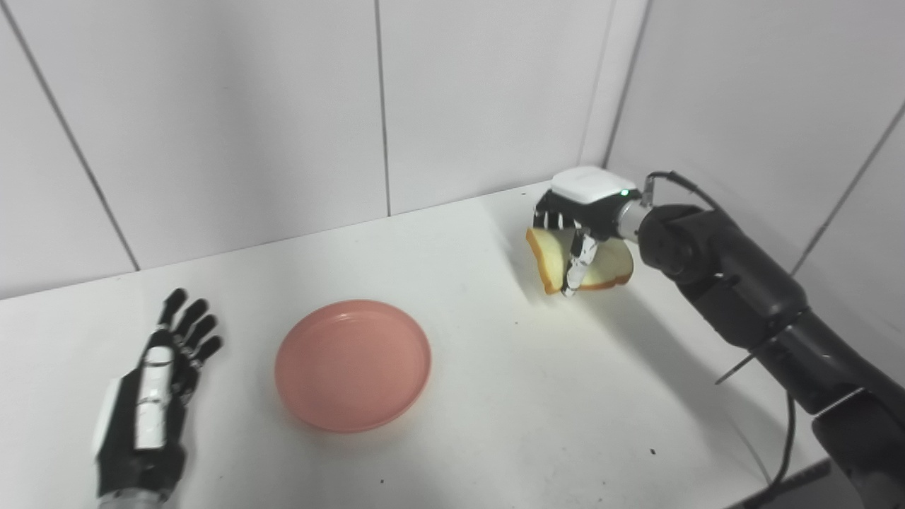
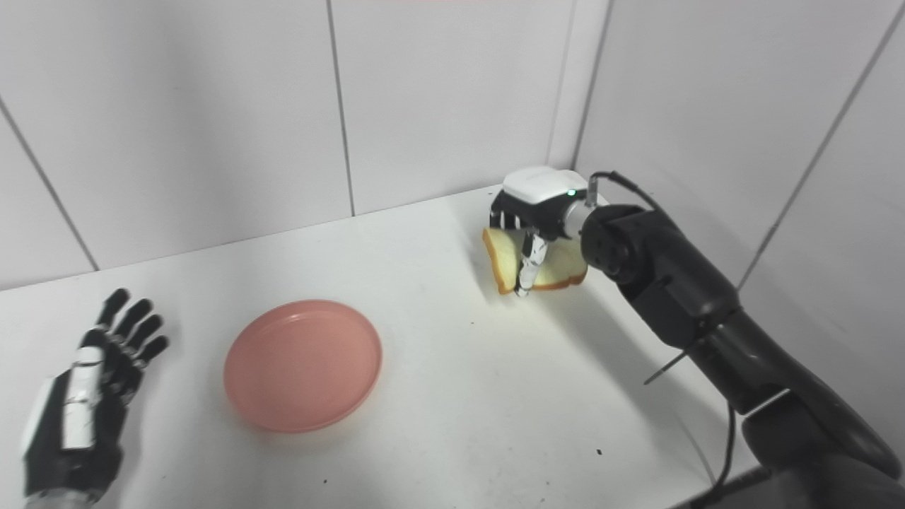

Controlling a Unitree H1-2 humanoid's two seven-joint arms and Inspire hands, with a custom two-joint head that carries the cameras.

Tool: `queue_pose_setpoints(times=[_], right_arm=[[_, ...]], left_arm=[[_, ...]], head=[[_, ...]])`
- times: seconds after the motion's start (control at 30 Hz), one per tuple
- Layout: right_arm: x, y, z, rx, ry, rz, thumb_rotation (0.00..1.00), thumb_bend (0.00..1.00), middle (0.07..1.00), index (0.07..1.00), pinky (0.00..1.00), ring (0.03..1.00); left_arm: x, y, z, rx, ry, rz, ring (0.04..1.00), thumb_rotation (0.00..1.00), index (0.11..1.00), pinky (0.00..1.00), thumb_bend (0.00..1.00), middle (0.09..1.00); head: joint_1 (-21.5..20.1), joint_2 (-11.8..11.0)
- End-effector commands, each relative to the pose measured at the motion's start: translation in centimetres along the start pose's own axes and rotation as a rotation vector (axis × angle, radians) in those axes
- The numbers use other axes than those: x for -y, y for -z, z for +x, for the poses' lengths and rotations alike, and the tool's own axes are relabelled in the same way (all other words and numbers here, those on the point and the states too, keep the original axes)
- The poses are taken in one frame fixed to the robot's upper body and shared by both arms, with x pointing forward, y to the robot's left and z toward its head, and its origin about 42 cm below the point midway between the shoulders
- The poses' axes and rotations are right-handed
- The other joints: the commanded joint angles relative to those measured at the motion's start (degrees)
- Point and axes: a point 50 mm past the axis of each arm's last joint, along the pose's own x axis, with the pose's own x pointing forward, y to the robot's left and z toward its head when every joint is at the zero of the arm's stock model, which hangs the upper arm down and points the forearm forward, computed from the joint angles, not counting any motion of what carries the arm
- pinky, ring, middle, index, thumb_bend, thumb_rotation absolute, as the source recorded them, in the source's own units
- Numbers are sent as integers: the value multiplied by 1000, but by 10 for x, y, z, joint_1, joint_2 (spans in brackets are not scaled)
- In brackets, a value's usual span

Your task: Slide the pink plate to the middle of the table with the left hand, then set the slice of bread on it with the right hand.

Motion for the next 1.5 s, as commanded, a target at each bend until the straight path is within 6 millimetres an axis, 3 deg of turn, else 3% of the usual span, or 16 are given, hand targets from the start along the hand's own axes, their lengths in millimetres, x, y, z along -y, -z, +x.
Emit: queue_pose_setpoints(times=[0.0, 0.37, 0.6, 0.77, 0.87, 1.03, 1.37, 1.47], right_arm=[[37, -14, -5, 19, 79, -11, 0, 509, 499, 545, 448, 395], [53, -90, 8, 233, 143, -25, 0, 504, 468, 564, 323, 360], [59, -148, 19, 375, 157, -33, 0, 505, 478, 560, 342, 367], [57, -175, 24, 442, 156, 19, 0, 503, 464, 567, 313, 354], [52, -193, 29, 490, 147, 38, 0, 504, 484, 565, 365, 370], [42, -213, 36, 541, 127, 31, 0, 513, 512, 499, 338, 400], [10, -233, 47, 548, 23, 20, 0, 515, 514, 489, 269, 397], [1, -236, 48, 550, -3, 20, 0, 525, 479, 488, 199, 271]], left_arm=[[5, -12, 6, 67, 3, 26, 927, 1000, 938, 906, 445, 942], [33, -9, 17, 46, -45, 56, 908, 1000, 921, 868, 431, 926], [43, -3, 27, 52, -63, 56, 906, 1000, 917, 866, 424, 919], [49, -5, 31, 49, -76, 44, 902, 1000, 916, 876, 437, 913], [52, -7, 33, 52, -78, 50, 899, 1000, 917, 869, 425, 912], [56, -8, 35, 43, -95, 36, 899, 1000, 909, 885, 437, 905], [60, -10, 38, 46, -110, 29, 884, 1000, 902, 867, 432, 897], [60, -12, 38, 45, -116, 25, 884, 1000, 898, 865, 429, 895]], head=[[10, 0], [88, 1], [123, 2], [145, 4], [156, 6], [169, 10], [178, 17], [176, 21]])
